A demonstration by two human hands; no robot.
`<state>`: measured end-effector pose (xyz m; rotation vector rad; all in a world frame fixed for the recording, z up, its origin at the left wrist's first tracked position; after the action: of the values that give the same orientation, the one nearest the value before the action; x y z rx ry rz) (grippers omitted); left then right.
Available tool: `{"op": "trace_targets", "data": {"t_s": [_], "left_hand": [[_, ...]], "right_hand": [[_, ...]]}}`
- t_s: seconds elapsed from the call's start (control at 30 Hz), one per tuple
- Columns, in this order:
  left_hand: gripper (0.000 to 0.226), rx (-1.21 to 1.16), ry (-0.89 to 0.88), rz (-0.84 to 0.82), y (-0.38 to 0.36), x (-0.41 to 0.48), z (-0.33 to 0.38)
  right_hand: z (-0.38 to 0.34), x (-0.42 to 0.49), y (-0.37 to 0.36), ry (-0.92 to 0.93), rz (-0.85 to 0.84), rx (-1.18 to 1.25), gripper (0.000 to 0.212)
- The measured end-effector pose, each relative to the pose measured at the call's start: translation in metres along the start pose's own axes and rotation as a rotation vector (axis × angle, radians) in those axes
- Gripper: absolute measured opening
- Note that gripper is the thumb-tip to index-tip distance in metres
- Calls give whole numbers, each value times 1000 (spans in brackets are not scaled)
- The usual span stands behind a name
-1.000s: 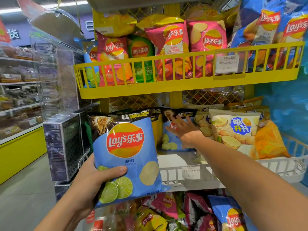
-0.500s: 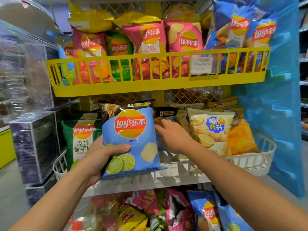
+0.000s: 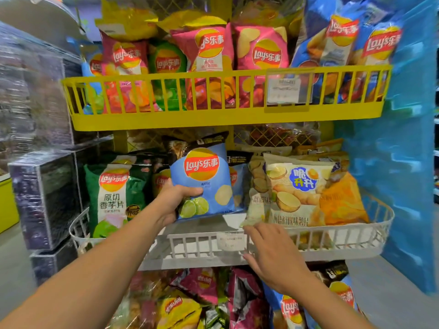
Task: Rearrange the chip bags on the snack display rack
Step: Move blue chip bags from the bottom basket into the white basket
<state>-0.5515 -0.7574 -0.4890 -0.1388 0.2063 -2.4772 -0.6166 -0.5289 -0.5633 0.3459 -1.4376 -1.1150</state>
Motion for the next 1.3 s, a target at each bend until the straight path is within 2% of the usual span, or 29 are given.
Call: {"op": "trace_targets", "data": {"t_s": [0.17,0.37,0.53,0.7,0.93,1.03,1.2,1.23,1.3], "left_hand": [[44,47,117,-15,-6,28,-22],[50,218,274,9,-7,56,-41],[48,319,333,2,-7,68,-61],[37,425,376,-100,-18,65,-69],[41,510,378,-137,-38,54,-71],[53,673,250,-10,-30,58,-64],[121,980,-76,239,-30,40,-34],[129,1119,-198,302,-33,31,-25],[120,1483,-541,382,-47,11,-9]], "right_hand": [[-1,-2,-7,-10,17,25,59],[0,-6,-7,-28,-12,71,62],[0,-4,-10,-41,-8,78,63],[-1,-4,-11,-51,-1,57,65],[-4,-5,-10,-58,-4,37,65],[-4,-3,-9,-66,-16,28,67],[-4,-2,-7,-67,-46,29,65],[-5,-3,-6,-70,-52,29,65],[-6,-3,-5,-72,-62,36,64]]}}
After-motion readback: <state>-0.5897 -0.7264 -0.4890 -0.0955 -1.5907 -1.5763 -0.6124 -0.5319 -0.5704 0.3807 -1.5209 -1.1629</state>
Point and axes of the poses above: each hand's wrist, its own x-axis towards the middle knuckle, its own y-axis out of the back of the hand, z = x × y, the point moved 6 cm from there along x, towards the middle knuckle, and after that the axes turned 2 degrees about y, right-handed, at the moved point
